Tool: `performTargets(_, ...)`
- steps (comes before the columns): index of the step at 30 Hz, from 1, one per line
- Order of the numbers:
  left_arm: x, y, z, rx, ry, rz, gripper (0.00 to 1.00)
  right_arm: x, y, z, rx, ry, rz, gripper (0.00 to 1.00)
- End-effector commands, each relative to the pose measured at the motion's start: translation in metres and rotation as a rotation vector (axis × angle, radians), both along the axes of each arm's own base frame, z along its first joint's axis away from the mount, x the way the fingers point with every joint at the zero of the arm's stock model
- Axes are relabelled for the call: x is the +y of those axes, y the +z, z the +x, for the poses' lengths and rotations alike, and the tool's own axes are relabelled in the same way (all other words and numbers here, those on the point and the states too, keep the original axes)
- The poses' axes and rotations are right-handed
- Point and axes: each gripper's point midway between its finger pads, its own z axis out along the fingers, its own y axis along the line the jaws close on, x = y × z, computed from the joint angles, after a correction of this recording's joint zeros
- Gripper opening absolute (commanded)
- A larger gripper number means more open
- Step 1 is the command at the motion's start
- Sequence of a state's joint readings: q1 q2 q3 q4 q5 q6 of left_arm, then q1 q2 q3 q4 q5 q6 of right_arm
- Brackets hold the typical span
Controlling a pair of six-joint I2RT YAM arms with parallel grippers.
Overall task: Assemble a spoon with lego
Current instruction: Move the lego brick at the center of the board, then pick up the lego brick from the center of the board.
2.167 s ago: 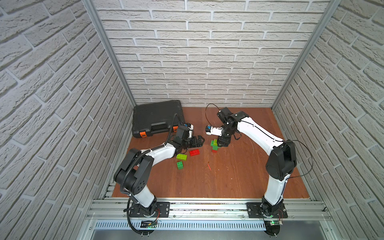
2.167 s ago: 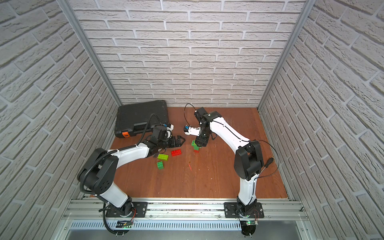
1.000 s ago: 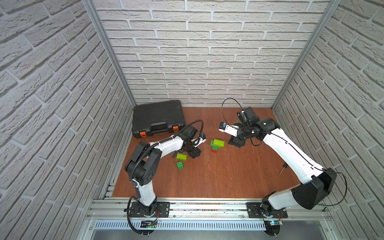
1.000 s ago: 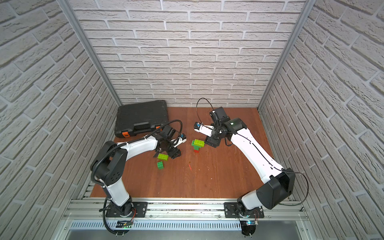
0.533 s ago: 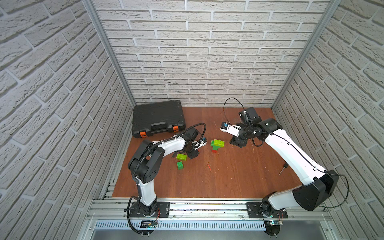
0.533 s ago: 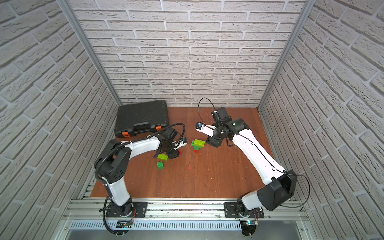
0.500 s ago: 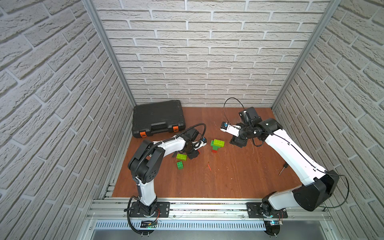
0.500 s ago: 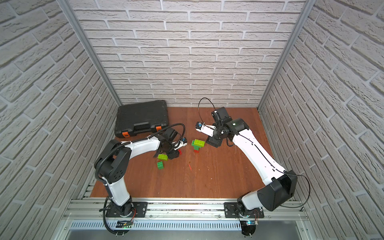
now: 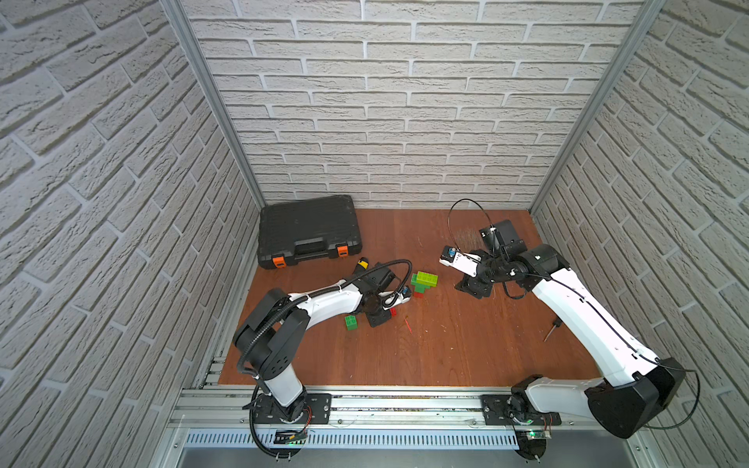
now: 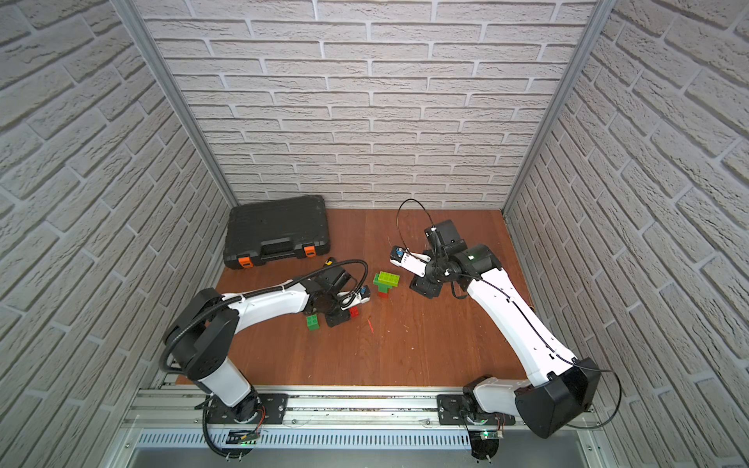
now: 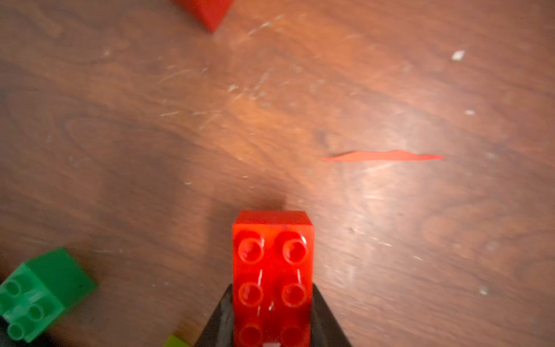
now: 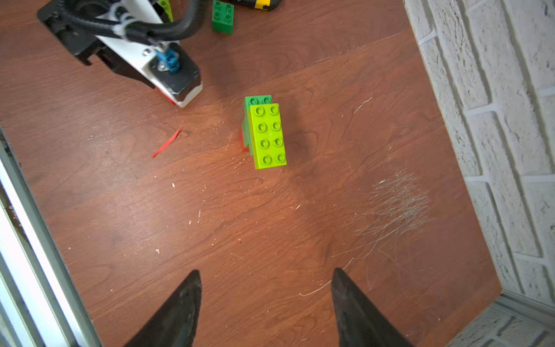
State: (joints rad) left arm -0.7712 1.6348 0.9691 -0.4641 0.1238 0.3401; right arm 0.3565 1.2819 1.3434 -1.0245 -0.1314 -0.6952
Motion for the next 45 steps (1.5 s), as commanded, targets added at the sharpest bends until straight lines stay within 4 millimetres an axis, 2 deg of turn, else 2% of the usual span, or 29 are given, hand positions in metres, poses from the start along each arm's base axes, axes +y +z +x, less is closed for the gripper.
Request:
performTargets(1, -0.009, 0.001, -0.03, 0.051, -0.097, -0.025, 0.15, 0.005, 0.009, 0.0, -0.036, -0.006, 0.074, 0.68)
performTargets(5, -0.025, -0.004, -0.053, 0.075, -0.183, -0.038, 0.17, 0.002, 0.006, -0.002, -0.033, -0.011, 0.075, 0.68)
performTargets(10, -0.04, -0.015, -0.063, 0.092, -0.233, -0.022, 0.17, 0.003, 0.006, -0.003, -0.022, -0.007, 0.085, 0.68)
performTargets(13, -0.042, -0.019, -0.063, 0.102, -0.237, -0.011, 0.24, 0.003, 0.004, -0.003, -0.017, -0.007, 0.082, 0.68)
performTargets(16, -0.041, -0.022, -0.063, 0.098, -0.238, -0.007, 0.38, 0.002, 0.002, -0.004, -0.012, -0.007, 0.077, 0.68)
performTargets(20, -0.043, -0.013, -0.061, 0.064, -0.241, -0.035, 0.54, 0.003, 0.001, -0.006, -0.006, 0.002, 0.079, 0.68)
performTargets(25, -0.038, 0.013, -0.054, -0.02, -0.219, -0.116, 0.59, 0.007, 0.001, -0.01, -0.023, 0.056, 0.093, 0.68)
performTargets(28, -0.022, 0.033, -0.039, -0.046, -0.118, -0.202, 0.6, 0.016, 0.002, -0.014, -0.024, 0.09, 0.134, 0.67)
performTargets(31, 0.002, 0.058, -0.01, -0.093, 0.081, -0.344, 0.59, 0.032, 0.002, -0.022, -0.036, 0.137, 0.176, 0.67)
performTargets(34, 0.028, 0.084, 0.025, -0.191, 0.293, -0.438, 0.6, 0.059, -0.011, -0.034, -0.032, 0.215, 0.175, 0.67)
performTargets(36, 0.045, 0.094, 0.045, -0.214, 0.423, -0.492, 0.6, 0.082, -0.028, -0.041, -0.006, 0.263, 0.159, 0.67)
performTargets(39, 0.072, 0.097, 0.061, -0.256, 0.592, -0.536, 0.6, 0.112, -0.059, -0.046, 0.037, 0.308, 0.145, 0.66)
performTargets(45, 0.115, 0.096, 0.063, -0.332, 0.781, -0.576, 0.6, 0.169, -0.115, -0.062, 0.102, 0.4, 0.112, 0.63)
